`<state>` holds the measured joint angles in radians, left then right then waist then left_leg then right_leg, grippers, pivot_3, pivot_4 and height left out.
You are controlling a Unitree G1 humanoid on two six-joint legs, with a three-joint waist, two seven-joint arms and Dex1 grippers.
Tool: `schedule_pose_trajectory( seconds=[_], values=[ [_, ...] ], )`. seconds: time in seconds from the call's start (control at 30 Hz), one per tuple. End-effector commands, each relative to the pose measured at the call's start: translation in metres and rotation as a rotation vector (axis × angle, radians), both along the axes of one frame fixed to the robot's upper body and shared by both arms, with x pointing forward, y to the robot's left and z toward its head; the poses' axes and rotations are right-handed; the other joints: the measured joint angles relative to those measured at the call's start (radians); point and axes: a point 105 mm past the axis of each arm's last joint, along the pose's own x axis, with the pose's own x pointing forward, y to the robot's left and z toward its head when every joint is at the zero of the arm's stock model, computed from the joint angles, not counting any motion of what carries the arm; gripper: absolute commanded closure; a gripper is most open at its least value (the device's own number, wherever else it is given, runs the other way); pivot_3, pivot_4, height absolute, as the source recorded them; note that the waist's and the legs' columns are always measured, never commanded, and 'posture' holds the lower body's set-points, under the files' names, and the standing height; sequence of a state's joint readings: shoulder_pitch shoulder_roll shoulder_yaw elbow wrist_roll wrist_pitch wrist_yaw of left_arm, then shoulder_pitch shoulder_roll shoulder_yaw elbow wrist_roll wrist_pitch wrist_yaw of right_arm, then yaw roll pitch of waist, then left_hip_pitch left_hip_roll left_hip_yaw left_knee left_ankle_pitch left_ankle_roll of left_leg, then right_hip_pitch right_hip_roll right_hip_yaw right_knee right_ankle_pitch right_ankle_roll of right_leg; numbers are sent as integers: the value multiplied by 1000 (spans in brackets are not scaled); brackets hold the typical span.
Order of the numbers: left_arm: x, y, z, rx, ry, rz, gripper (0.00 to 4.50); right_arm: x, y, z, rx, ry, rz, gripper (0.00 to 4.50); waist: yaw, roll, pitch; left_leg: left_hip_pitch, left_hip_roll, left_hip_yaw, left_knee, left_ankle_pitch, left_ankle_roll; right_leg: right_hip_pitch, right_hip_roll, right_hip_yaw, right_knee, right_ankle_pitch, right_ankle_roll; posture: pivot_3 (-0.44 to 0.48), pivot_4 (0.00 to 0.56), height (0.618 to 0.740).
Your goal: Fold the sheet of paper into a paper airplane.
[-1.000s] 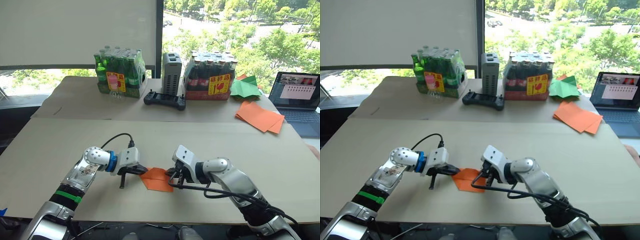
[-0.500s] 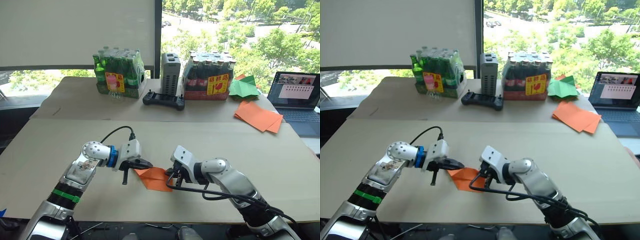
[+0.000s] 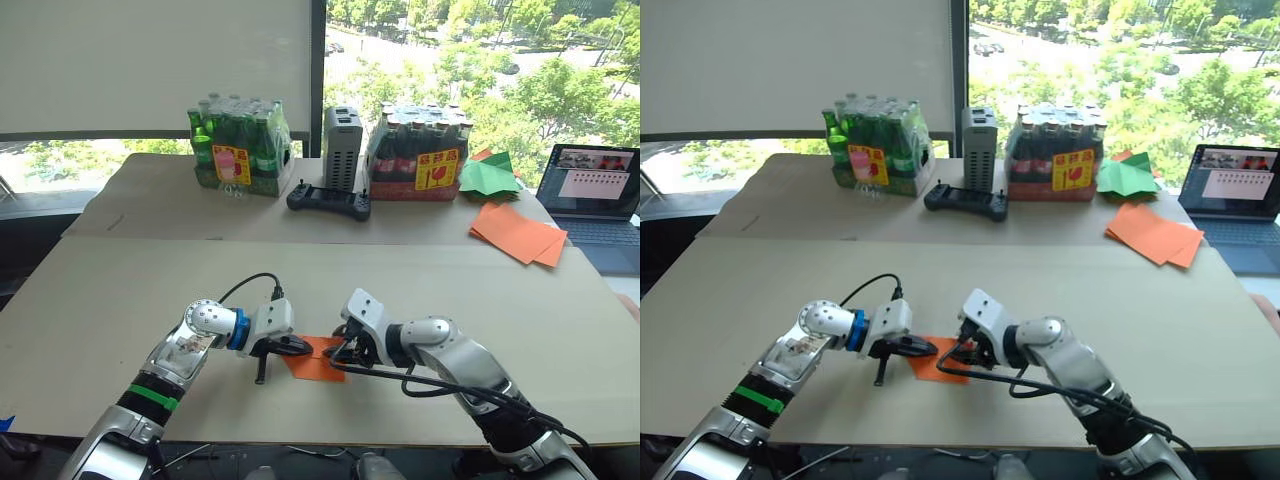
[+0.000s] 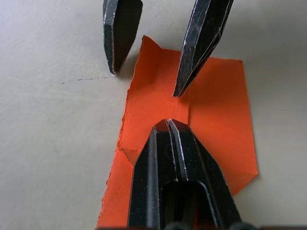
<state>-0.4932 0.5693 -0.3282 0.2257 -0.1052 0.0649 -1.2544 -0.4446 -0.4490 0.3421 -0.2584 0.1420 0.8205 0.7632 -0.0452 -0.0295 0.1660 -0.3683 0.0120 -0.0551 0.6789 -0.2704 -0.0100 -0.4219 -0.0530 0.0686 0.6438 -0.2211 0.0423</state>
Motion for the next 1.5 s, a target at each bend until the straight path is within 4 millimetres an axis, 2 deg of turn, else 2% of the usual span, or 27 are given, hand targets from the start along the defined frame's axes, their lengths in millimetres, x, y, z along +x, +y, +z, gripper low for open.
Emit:
schedule_pose_trajectory(
  seconds=[0.03,0.13,0.17,0.23,0.33,0.47,0.63,0.77,1.0,1.5],
  values=[
    [0,15,-20,86,37,43,4500,-7,6,42,115,-168,80,1224,0,0,0,0,0,0,0,0,0,0,0,0,0,0,0,0,150,733],
    [-1,16,-20,79,41,51,4500,-10,9,53,111,-261,122,1224,-2,0,0,0,0,0,-1,0,0,0,0,0,0,0,0,0,150,733],
    [-1,17,-20,78,42,54,4500,-11,11,53,101,-285,142,1472,-2,0,0,0,0,0,0,0,0,0,0,0,0,0,0,0,150,733],
    [-1,17,-19,75,43,60,4500,-14,14,54,103,-309,168,2038,-2,0,0,0,0,0,0,0,0,0,0,0,0,0,0,0,150,733],
    [-2,18,-19,71,43,65,4500,-24,24,39,52,-288,246,3122,-3,0,0,0,0,0,-1,0,0,0,0,0,0,0,0,0,150,733],
    [-2,16,-17,66,38,66,4500,-25,31,17,-22,-261,286,4470,-3,0,0,0,1,0,0,0,0,0,1,0,0,0,0,0,150,733],
    [-3,14,-15,63,33,65,4500,-23,29,-2,-76,-230,300,4470,-2,0,0,0,0,0,0,0,0,0,1,0,0,0,0,0,150,733],
    [-4,14,-15,60,30,66,4500,-24,27,-9,-92,-206,305,4470,-2,0,0,0,0,0,0,0,0,0,1,0,0,0,0,0,150,733],
    [-5,13,-14,59,28,74,4500,-26,12,-34,-195,-137,300,4470,-1,0,0,0,0,0,0,0,0,0,1,0,-1,0,0,0,150,733],
    [-5,14,-17,79,18,56,4500,-36,-22,-44,-226,-53,211,4470,4,3,-3,1,0,0,-1,0,0,2,0,0,-2,0,1,0,150,733]
  ],
)
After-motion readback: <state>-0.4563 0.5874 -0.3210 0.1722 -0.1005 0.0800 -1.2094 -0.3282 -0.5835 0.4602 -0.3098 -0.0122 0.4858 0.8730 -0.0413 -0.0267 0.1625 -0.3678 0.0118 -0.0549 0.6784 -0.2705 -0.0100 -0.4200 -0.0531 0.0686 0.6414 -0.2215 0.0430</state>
